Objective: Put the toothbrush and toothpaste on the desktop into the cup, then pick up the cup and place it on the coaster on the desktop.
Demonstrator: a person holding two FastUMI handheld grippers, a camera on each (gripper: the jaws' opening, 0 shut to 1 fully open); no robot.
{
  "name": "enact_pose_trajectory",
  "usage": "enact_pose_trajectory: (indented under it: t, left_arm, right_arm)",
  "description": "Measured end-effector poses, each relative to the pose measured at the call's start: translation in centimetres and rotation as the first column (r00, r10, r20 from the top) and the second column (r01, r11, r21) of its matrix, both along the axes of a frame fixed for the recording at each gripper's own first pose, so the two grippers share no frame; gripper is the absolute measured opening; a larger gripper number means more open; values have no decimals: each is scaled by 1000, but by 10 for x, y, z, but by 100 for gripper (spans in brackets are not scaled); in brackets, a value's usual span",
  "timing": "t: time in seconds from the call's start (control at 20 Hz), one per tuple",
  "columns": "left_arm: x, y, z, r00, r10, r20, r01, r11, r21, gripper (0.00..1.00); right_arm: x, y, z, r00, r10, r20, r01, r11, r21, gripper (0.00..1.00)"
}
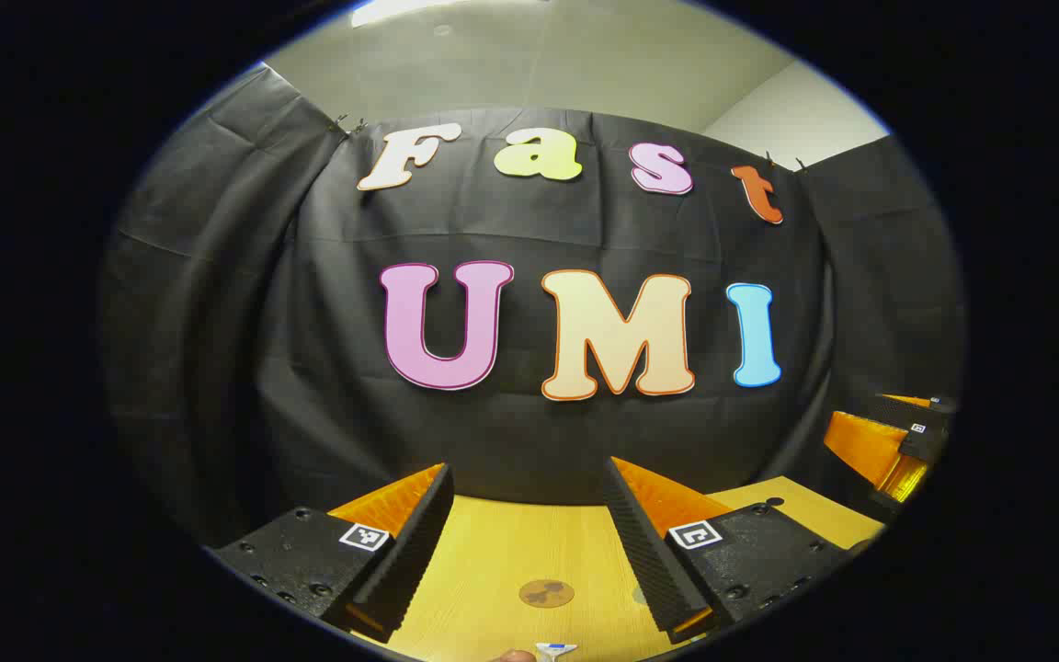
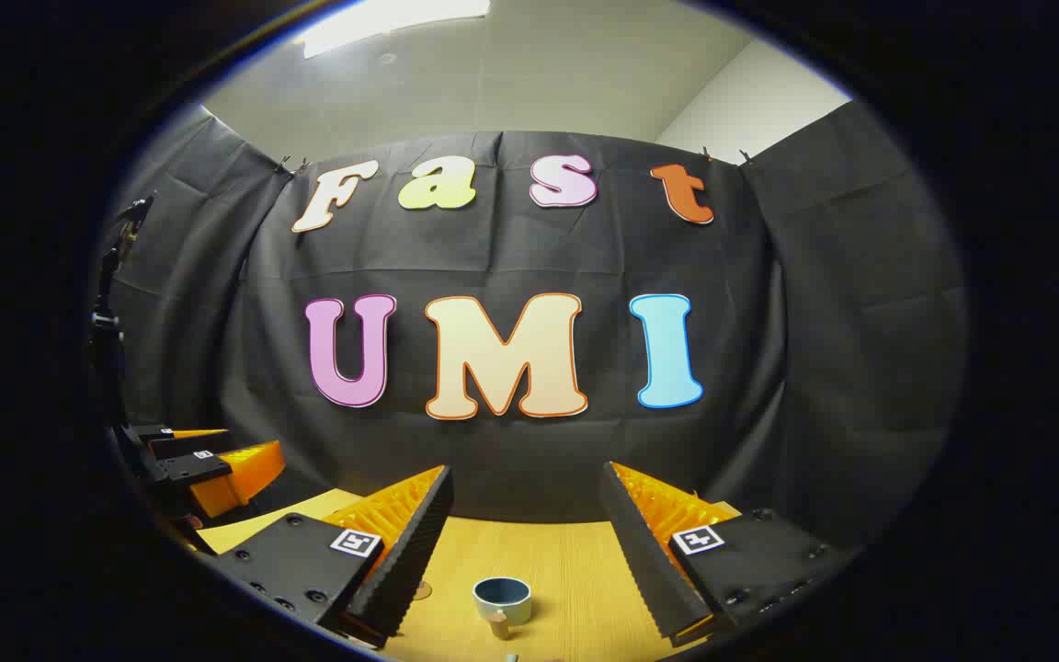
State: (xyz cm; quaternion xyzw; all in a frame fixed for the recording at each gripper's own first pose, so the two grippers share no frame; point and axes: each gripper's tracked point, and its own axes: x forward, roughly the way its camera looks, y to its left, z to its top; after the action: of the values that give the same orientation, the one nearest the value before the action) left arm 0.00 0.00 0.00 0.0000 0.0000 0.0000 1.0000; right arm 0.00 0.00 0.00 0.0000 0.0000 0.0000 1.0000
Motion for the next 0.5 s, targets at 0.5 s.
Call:
enact_pose_trajectory:
  t: [0.5]
  left_arm:
    - [5, 14, -5, 1000, 16, -10, -15, 1000, 6, 94]
  right_arm:
    - [1, 10, -5, 1000, 24, -9, -24, 999, -46, 99]
